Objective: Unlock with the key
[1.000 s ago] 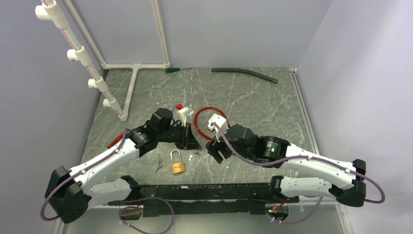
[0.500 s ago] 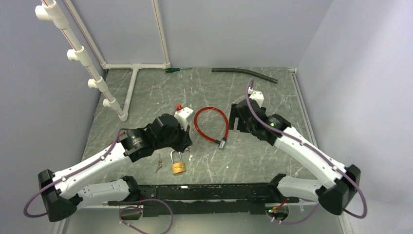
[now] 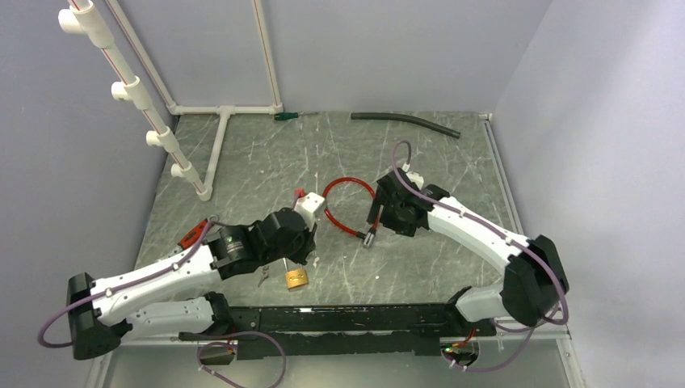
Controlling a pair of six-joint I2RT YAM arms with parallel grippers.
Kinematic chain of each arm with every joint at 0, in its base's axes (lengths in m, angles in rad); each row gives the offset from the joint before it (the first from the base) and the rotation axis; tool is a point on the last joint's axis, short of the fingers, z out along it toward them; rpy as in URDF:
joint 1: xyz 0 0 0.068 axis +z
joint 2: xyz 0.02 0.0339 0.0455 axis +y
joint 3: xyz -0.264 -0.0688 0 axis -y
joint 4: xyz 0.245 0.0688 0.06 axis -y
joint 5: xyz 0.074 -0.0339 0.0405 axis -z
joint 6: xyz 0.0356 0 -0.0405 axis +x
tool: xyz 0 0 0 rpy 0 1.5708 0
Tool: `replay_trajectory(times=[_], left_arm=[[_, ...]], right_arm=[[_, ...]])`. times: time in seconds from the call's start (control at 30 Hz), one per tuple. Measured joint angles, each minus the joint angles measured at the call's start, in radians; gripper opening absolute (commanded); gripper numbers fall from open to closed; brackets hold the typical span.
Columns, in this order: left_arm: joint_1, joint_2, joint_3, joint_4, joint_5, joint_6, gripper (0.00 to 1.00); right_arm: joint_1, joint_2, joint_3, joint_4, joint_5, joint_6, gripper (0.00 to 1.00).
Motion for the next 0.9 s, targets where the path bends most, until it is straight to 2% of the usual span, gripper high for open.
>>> replay_trajectory(times=[0.1,0.27,0.6,0.7,0.9], left_arm=[[0.0,-0.084,-0.1,0.039,-0.003,-0.056,0.0],[0.0,-0.177,-0.163,0.081,-0.013,-0.116,0.0],[0.0,-0.203,-0.227,0.126,-0.019,-0.169,0.0],[0.0,-0.205,-0.245,0.132,-0.019,-0.183,0.0],[0.0,-0.242,-0.299,0.155,-0.019,-0.202,0.0]], right_arm=[[-0.022,0.07,0.001,0.015,-0.006,0.04,0.78],[-0.032,0.183,0.02,0.007,-0.005,0.113,0.75],[-0.032,0.357,0.15,0.003,0.0,0.183,0.67],[-0.032,0.409,0.159,-0.003,0.002,0.193,0.61],[-0.012,0.5,0.225,-0.089,0.023,0.212,0.58]])
